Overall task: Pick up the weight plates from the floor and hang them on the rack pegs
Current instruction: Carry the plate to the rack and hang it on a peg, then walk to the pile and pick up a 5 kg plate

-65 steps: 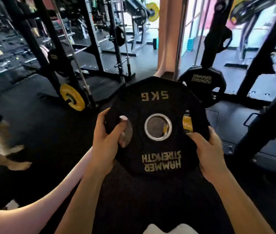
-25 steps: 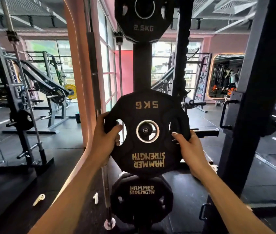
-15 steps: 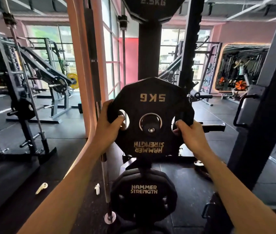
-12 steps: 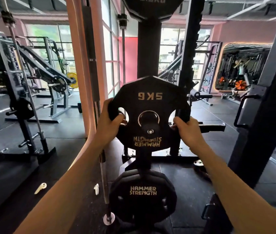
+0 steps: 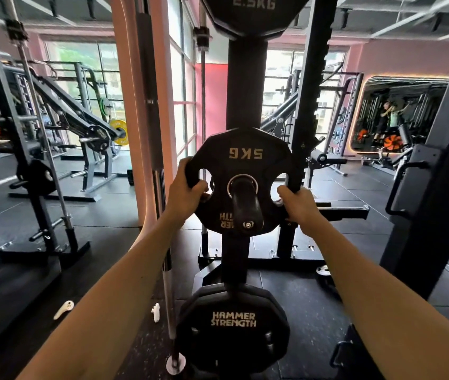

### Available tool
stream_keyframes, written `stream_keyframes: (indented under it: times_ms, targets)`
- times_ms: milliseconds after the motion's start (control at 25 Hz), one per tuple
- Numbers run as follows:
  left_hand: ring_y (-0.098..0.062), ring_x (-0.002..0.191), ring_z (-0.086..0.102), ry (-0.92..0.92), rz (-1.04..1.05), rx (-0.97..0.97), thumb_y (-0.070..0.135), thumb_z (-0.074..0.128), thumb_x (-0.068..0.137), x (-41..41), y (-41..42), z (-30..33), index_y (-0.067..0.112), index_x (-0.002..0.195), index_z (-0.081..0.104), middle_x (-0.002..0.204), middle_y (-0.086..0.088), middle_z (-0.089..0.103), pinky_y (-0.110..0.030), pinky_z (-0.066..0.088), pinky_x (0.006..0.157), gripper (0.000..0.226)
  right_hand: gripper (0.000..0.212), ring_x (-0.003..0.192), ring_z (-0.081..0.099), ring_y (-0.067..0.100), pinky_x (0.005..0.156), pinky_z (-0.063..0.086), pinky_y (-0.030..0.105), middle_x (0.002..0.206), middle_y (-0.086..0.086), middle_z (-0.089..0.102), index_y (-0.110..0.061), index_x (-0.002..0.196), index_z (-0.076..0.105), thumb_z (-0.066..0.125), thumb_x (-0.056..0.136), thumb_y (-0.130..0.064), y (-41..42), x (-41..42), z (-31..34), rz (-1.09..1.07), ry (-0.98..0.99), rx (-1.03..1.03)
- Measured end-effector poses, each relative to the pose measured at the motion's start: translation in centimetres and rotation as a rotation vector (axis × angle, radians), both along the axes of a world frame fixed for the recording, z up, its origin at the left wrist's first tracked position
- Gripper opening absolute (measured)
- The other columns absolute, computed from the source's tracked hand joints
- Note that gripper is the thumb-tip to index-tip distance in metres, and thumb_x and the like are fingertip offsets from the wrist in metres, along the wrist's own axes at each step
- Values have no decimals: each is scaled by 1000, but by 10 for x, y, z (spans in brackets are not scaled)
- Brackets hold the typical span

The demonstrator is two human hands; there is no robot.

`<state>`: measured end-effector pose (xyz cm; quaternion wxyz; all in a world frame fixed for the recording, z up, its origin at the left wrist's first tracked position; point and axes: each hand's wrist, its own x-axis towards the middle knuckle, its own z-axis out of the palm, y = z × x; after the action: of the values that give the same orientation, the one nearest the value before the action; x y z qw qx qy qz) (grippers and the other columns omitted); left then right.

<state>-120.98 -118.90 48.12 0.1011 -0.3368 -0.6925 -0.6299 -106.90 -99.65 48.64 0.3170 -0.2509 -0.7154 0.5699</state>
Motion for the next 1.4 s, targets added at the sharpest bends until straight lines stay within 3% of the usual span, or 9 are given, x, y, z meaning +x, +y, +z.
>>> stream_keyframes:
  times_ms: [240, 360, 480, 560, 680, 840, 960, 1200, 1400]
  targets:
    - [-14, 72, 64, 7, 8, -69, 1, 55, 89, -13, 7, 1, 17, 132, 40, 87, 2, 54, -22, 56, 67, 48, 6, 66, 57, 16, 47, 49, 23, 78, 5, 56, -13, 89, 55, 51, 92, -17, 8, -13, 2, -8, -38, -10]
    - [-17, 84, 60, 39, 30, -126, 4, 55, 90, -18, 8, 3, 16, 135, 37, 89, 5, 53, -26, 53, 76, 50, 12, 74, 63, 21, 63, 59, 38, 88, 7, 61, -15, 98, 54, 51, 93, -25, 13, -16, 0, 19, -103, -34]
    - [-21, 94, 58, -29, 52, -200, 15, 56, 95, -16, 4, -2, 20, 140, 31, 101, 2, 55, -35, 53, 82, 52, 38, 78, 66, 26, 66, 58, 41, 96, 8, 63, -13, 108, 45, 51, 93, -47, 10, -10, -9, 18, -243, -15]
    - [-25, 92, 62, -169, 37, -265, 29, 55, 98, -5, -4, -14, 23, 144, 26, 112, -6, 58, -36, 57, 72, 55, 54, 85, 65, 25, 62, 56, 37, 100, 9, 62, -12, 124, 39, 52, 91, -53, 4, -2, -23, 17, -296, 13]
    - [-20, 73, 63, -247, 76, -398, 34, 54, 99, 25, -30, -53, 19, 140, 37, 102, -10, 64, -22, 54, 56, 47, 46, 83, 58, 22, 65, 51, 35, 97, 10, 61, -11, 124, 45, 58, 92, -41, -15, 26, -60, 41, -323, 34]
    - [-27, 89, 69, -334, 66, -616, 34, 60, 94, 82, -73, -139, 17, 119, 58, 104, -10, 69, -39, 57, 82, 30, 26, 72, 54, 16, 54, 41, 23, 86, 5, 58, -12, 107, 56, 62, 92, -33, -57, 88, -132, 159, -455, 81]
    - [-20, 92, 67, -417, 34, -808, 34, 62, 93, 142, -109, -206, 16, 105, 67, 101, -6, 71, -28, 49, 77, 22, 20, 80, 56, 13, 65, 43, 21, 92, 0, 61, -16, 102, 60, 62, 92, -33, -86, 139, -196, 249, -593, 123]
    - [-17, 86, 61, -595, -94, -1122, 36, 59, 95, 256, -183, -312, 17, 107, 65, 96, -2, 66, -29, 46, 74, 23, 33, 103, 62, 23, 88, 49, 36, 109, 6, 66, -12, 113, 63, 63, 91, -37, -154, 240, -313, 377, -797, -8]
    - [-14, 88, 61, -812, -229, -1359, 38, 57, 96, 328, -237, -380, 19, 117, 62, 99, 1, 63, -27, 48, 72, 29, 26, 91, 59, 15, 73, 48, 28, 107, 3, 63, -18, 110, 59, 57, 94, -38, -211, 335, -382, 405, -1001, -223]
